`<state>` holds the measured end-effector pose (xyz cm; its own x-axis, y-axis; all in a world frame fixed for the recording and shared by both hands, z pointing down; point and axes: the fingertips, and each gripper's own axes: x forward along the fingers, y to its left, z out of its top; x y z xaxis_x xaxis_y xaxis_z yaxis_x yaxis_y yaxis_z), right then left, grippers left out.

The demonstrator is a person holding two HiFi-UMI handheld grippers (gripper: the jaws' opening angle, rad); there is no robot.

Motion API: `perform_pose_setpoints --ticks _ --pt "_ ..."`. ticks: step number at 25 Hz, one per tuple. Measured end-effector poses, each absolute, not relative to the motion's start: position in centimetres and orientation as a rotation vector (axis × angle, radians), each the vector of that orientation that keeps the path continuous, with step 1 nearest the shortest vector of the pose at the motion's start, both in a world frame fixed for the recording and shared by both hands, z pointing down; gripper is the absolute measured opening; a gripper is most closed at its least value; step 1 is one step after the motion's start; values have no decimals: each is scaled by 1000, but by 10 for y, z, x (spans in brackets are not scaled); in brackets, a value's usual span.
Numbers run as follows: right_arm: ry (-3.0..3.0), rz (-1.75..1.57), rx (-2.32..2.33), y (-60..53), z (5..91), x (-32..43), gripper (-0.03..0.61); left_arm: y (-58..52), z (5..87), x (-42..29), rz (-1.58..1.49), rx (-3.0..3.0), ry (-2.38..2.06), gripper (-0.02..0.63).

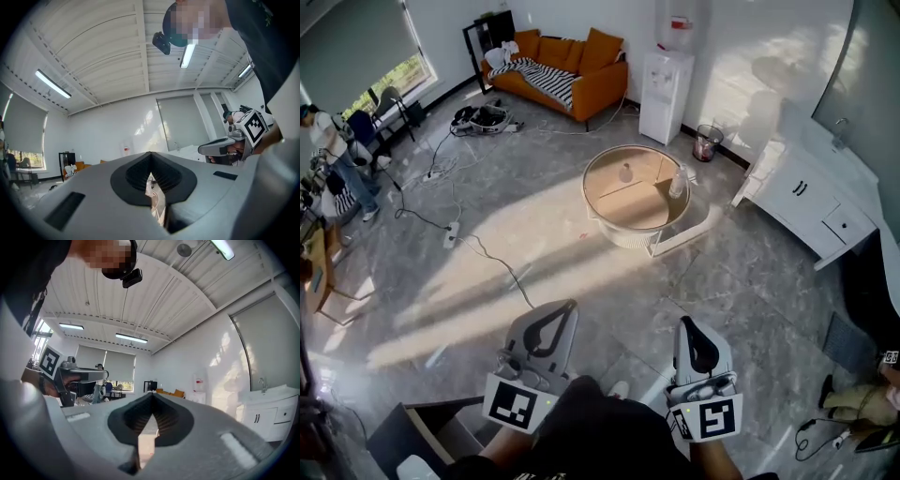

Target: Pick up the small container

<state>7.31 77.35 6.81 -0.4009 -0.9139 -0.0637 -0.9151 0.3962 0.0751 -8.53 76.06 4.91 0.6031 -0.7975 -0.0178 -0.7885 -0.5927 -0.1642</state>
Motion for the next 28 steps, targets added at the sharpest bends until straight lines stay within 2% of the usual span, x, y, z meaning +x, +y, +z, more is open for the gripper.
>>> perform_pose_setpoints --ticks 12,18,22,28 --pt "2646 139 -1621 739 73 101 -5 730 85 -73 -134 -2715 1381 3" --pt "2735 182 -1476 691 72 63 -5 684 76 -108 -75 -2632 1429 3" --pt "2731 69 -1413 653 69 46 -5 644 70 -132 -50 -2627 1476 3" --pt "2759 127 -1431 590 68 5 -5 592 68 -167 -145 -2605 1470 3"
